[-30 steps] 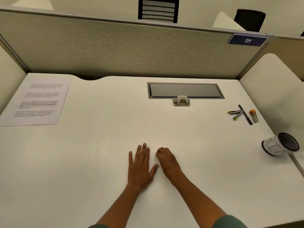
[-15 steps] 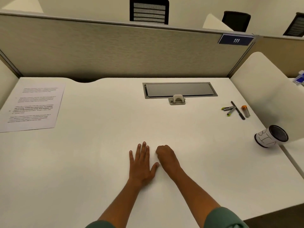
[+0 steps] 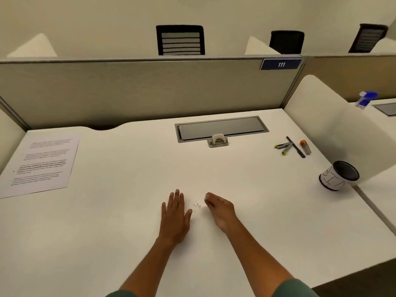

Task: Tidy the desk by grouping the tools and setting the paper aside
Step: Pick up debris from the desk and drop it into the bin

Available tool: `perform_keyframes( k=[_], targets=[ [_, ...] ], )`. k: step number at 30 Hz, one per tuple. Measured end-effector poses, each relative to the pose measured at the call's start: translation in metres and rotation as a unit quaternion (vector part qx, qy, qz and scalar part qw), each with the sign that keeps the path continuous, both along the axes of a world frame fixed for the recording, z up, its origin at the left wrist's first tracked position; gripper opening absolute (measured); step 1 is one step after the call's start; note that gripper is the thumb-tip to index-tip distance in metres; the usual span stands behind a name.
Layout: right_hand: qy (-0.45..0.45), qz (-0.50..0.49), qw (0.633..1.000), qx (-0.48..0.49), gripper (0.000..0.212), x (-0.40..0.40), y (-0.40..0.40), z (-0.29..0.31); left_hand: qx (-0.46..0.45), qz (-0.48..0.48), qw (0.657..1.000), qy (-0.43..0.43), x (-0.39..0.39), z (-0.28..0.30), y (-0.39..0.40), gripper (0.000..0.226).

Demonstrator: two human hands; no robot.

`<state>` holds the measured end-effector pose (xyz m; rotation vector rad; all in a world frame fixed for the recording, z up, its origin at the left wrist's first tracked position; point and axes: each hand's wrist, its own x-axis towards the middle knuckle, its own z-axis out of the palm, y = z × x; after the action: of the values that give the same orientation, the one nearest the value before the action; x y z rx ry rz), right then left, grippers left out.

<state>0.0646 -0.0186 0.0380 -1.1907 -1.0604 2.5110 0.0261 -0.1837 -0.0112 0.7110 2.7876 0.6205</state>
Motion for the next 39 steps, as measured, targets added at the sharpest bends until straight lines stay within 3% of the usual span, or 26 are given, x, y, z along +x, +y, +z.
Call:
perform_keyframes(
  k=[7,14,22,28,39],
  targets=[
    [0.086,-0.036,0.983,-0.158,0.02,0.005,0.04,0.027,0.002,-0.034,0.998,0.05,-0.006,0.021,0.056,0.076],
    [0.152,-0.083,0.965,-0.195,0.038,0.023,0.121,0.05,0.019,-0.099,0.992,0.081,0.001,0.036,0.143,0.082],
    [0.177,-0.17,0.954,-0.173,0.039,0.068,0.241,0.077,0.021,-0.172,0.979,0.103,0.025,0.043,0.252,0.075],
    [0.178,-0.243,0.945,-0.127,0.014,0.097,0.334,0.088,0.006,-0.21,0.971,0.112,0.036,0.048,0.327,0.074],
    [0.102,-0.317,0.943,0.018,0.011,0.114,0.44,0.086,-0.013,-0.251,0.96,0.127,0.032,0.049,0.406,0.076]
  ],
)
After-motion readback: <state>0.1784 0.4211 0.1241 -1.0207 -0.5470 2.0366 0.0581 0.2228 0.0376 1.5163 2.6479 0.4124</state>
